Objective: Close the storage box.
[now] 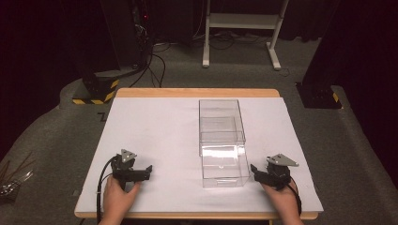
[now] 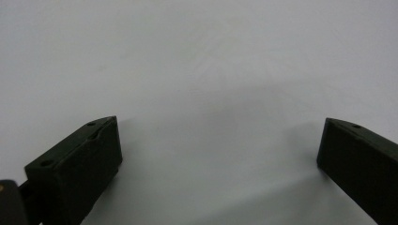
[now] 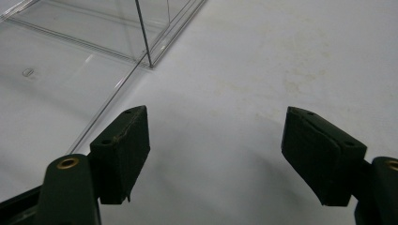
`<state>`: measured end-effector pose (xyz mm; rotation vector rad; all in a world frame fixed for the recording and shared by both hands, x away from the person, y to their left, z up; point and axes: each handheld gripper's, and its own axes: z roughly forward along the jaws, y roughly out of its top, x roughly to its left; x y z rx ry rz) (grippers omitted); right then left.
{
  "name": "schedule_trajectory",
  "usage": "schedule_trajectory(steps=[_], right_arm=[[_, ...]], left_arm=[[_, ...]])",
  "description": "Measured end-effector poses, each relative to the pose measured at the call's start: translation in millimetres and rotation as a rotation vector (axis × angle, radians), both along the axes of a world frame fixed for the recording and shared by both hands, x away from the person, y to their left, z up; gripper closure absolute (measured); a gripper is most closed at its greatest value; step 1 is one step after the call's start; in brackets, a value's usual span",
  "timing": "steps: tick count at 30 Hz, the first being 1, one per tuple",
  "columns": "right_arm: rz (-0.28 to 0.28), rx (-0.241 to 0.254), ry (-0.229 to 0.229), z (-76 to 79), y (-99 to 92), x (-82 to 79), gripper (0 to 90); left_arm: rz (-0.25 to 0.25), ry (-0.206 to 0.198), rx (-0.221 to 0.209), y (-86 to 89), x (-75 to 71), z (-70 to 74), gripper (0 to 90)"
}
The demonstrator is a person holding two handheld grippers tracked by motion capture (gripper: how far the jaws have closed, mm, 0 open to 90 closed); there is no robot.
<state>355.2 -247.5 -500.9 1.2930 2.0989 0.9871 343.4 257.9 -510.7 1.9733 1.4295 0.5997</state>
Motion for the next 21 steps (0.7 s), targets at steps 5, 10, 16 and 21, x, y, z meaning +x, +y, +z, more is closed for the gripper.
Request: schedule_trajectory(steps=[5, 10, 16, 21], right_arm=[[0.0, 0.001, 0.002, 0.0, -0.1, 0.2, 23.9], [-0.002, 0.013, 0.006, 0.1, -0.7, 0.1, 24.2], [-0.009, 0.027, 0.0, 0.4, -2.5, -0.3, 26.4], [-0.009, 0.028, -0.007, 0.7, -2.3, -1.2, 27.0]], left_arm=[[0.0, 0.0, -0.002, 0.1, 0.1, -0.1, 0.4], [0.0, 0.0, -0.001, 0.0, 0.0, -0.1, 0.4], [0.0, 0.001, -0.001, -0.1, 0.0, 0.0, 0.4], [0.0, 0.001, 0.0, -0.1, -0.1, 0.0, 0.4]])
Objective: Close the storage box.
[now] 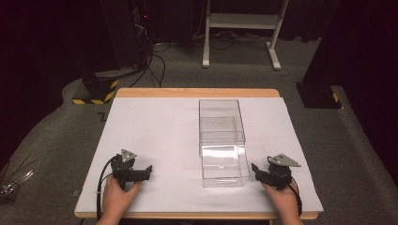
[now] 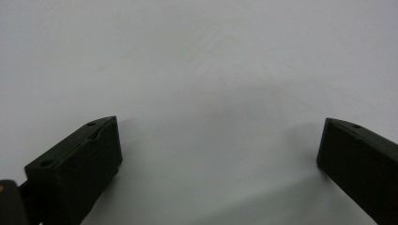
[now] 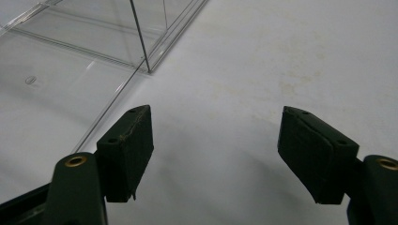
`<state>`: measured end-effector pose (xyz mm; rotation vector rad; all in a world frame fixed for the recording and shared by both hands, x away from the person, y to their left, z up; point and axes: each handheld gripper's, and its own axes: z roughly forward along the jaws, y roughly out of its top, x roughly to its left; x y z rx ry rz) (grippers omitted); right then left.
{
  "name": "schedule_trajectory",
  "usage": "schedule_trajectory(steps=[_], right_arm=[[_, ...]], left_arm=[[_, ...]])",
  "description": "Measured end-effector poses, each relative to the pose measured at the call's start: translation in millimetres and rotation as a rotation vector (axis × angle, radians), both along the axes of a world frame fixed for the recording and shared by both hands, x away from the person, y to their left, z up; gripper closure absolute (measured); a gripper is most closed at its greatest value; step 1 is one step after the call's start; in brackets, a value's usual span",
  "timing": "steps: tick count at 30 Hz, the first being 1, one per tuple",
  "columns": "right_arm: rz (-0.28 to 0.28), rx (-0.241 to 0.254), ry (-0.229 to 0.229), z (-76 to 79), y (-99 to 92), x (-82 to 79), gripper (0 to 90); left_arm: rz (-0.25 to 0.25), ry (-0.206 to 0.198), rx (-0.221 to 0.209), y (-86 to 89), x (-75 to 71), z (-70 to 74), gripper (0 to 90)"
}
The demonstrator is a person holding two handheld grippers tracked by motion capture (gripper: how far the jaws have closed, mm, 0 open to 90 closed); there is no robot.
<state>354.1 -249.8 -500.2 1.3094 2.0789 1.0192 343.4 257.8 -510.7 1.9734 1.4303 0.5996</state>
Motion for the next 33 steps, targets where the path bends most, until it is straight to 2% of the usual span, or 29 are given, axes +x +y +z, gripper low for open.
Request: schedule_trajectory(steps=[2, 5, 7, 10, 12, 13, 16, 21, 26, 33], right_arm=[[0.012, -0.026, 0.007, -0.5, 2.1, 1.0, 26.7], [0.007, -0.035, 0.013, -0.7, 3.3, 1.7, 26.7], [0.004, -0.029, 0.032, -0.8, 2.8, 3.6, 26.7], [0.0, -0.047, 0.055, -1.0, 6.6, 6.3, 25.6], [-0.004, -0.058, 0.042, -0.7, 8.0, 5.7, 25.4], [-0.016, -0.045, 0.017, 0.4, 6.6, 2.9, 25.4], [-0.018, -0.027, 0.004, 2.8, 3.3, 0.5, 25.0], [-0.017, 0.007, 0.002, 11.4, -10.2, -0.6, 24.1], [-0.006, -0.011, -0.007, 16.7, -12.4, -1.5, 23.0], [0.009, -0.002, -0.006, 19.7, -12.9, -1.8, 21.3]], left_arm=[[-0.003, 0.003, 0.003, 0.3, 0.0, 0.2, 0.4], [-0.003, 0.003, 0.003, 0.3, 0.1, 0.2, 0.4], [-0.003, 0.003, 0.003, 0.3, 0.1, 0.2, 0.4], [-0.003, 0.003, 0.003, 0.4, 0.1, 0.3, 0.4], [-0.003, 0.003, 0.002, 0.3, 0.1, 0.3, 0.4], [-0.003, 0.003, 0.003, 0.3, 0.1, 0.3, 0.4], [-0.003, 0.003, 0.003, 0.3, 0.2, 0.3, 0.4], [0.0, 0.001, -0.001, 0.0, 0.3, 0.1, 0.4], [0.0, 0.001, 0.0, 0.0, 0.2, 0.1, 0.4], [0.0, -0.001, 0.001, -0.1, 0.1, 0.0, 0.4]])
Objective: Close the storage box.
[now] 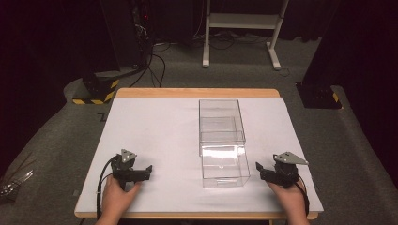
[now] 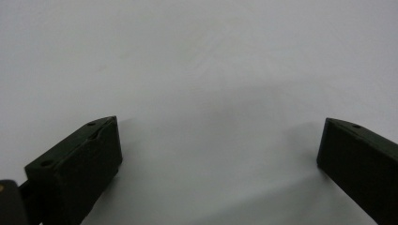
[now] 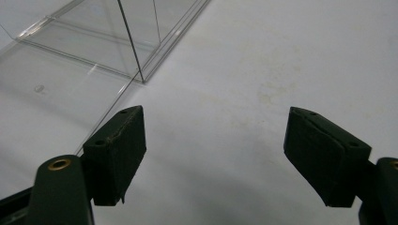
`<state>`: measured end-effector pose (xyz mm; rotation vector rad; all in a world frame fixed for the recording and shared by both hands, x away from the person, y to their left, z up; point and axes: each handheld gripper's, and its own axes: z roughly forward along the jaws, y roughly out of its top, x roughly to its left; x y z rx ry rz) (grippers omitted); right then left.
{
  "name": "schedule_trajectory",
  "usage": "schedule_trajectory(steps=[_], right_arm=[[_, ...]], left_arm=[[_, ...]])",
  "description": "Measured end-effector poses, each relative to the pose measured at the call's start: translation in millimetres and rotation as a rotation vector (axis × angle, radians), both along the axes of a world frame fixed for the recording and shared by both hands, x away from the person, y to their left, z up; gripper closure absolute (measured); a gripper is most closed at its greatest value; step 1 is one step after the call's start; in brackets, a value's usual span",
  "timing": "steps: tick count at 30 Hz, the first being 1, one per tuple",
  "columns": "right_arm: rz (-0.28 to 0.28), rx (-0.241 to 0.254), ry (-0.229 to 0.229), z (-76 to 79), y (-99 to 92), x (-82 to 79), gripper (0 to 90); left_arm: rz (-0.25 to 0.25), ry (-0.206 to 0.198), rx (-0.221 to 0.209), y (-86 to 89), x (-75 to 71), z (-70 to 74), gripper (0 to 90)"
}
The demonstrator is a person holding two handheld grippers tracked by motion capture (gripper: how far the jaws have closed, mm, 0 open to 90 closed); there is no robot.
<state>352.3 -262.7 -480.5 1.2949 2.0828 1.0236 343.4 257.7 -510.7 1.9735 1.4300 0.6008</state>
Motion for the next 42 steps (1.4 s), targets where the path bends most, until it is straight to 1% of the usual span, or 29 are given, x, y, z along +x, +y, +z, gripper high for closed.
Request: schedule_trajectory(steps=[3, 9, 16, 23, 24, 29, 33, 38, 42], right_arm=[[0.003, -0.001, -0.009, 1.8, 0.2, -0.9, 21.1], [0.009, 0.017, -0.034, 8.9, 2.3, -4.9, 20.6], [0.02, 0.041, -0.072, 20.9, 5.0, -14.6, 20.6], [0.032, 0.053, -0.094, 28.4, 7.3, -20.6, 20.6], [0.034, 0.063, -0.101, 31.1, 8.0, -23.1, 20.7], [0.044, 0.081, -0.121, 37.2, 8.4, -28.7, 20.7], [0.051, 0.092, -0.125, 39.4, 9.9, -31.4, 20.7], [0.069, 0.108, -0.142, 43.0, 13.9, -35.9, 20.6], [0.081, 0.11, -0.145, 44.5, 17.3, -38.4, 20.6]], left_arm=[[0.0, 0.0, 0.0, 0.0, 0.0, 0.0, 0.4], [0.0, 0.0, 0.0, 0.0, 0.0, 0.0, 0.4], [0.0, 0.001, 0.0, 0.0, 0.0, 0.0, 0.4], [0.0, 0.0, 0.0, 0.0, 0.0, 0.0, 0.4], [0.0, 0.0, 0.0, 0.0, 0.0, 0.0, 0.4], [0.0, 0.0, 0.0, 0.0, 0.0, 0.0, 0.4], [0.0, 0.001, 0.0, 0.0, 0.0, 0.1, 0.4], [0.0, 0.001, 0.0, 0.1, 0.0, 0.1, 0.4], [0.0, 0.001, -0.001, 0.0, 0.1, 0.0, 0.4]])
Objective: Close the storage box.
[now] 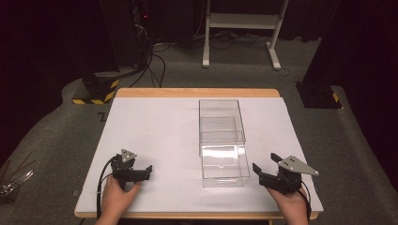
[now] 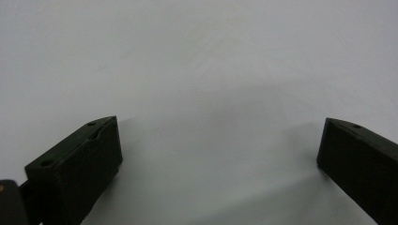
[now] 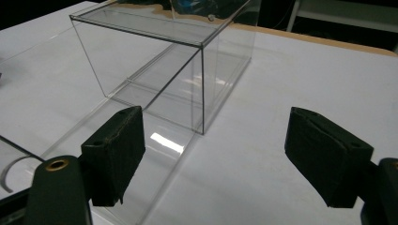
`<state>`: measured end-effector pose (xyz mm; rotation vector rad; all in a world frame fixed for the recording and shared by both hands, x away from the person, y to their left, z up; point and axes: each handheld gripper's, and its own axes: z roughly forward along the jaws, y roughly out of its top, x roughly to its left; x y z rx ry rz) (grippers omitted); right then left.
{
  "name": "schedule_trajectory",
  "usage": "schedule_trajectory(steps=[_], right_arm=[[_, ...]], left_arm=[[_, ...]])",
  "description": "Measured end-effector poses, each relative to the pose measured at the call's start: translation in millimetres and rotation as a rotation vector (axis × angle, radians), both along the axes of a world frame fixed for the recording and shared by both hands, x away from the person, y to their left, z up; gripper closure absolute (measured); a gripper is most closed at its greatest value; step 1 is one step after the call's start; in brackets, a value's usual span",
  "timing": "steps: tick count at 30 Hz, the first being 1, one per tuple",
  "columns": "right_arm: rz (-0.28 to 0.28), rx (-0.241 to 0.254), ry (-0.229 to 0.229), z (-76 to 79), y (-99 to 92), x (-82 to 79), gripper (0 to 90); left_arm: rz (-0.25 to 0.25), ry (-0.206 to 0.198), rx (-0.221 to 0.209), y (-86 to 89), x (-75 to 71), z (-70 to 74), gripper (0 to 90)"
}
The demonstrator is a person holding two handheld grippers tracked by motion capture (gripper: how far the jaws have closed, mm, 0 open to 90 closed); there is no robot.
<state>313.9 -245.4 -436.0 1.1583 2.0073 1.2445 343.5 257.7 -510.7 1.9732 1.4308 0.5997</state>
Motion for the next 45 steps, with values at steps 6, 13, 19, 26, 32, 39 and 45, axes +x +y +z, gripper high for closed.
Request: schedule_trajectory(steps=[6, 13, 19, 26, 32, 39, 45], right_arm=[[0.021, 0.012, -0.009, 3.8, 4.9, -4.1, 20.6], [0.051, 0.021, -0.002, 6.3, 10.8, -2.9, 20.9], [0.066, 0.034, 0.004, 5.4, 15.0, -5.9, 21.1], [0.09, 0.047, 0.008, 2.7, 19.3, -13.3, 21.4], [0.108, 0.057, 0.015, -0.2, 20.6, -18.9, 21.8], [0.125, 0.047, 0.024, -5.9, 23.5, -22.9, 22.5], [0.139, 0.027, 0.043, -12.3, 26.2, -21.6, 22.7]], left_arm=[[-0.003, 0.002, 0.003, 0.3, 0.0, 0.2, 0.4], [-0.003, 0.003, 0.004, 0.3, 0.0, 0.3, 0.4], [-0.003, 0.002, 0.004, 0.3, 0.0, 0.2, 0.4], [-0.003, 0.002, 0.004, 0.3, 0.0, 0.2, 0.4], [-0.003, 0.002, 0.004, 0.3, 0.0, 0.2, 0.4], [-0.003, 0.002, 0.004, 0.3, -0.1, 0.2, 0.4], [0.0, 0.0, 0.001, 0.1, 0.0, 0.0, 0.4]])
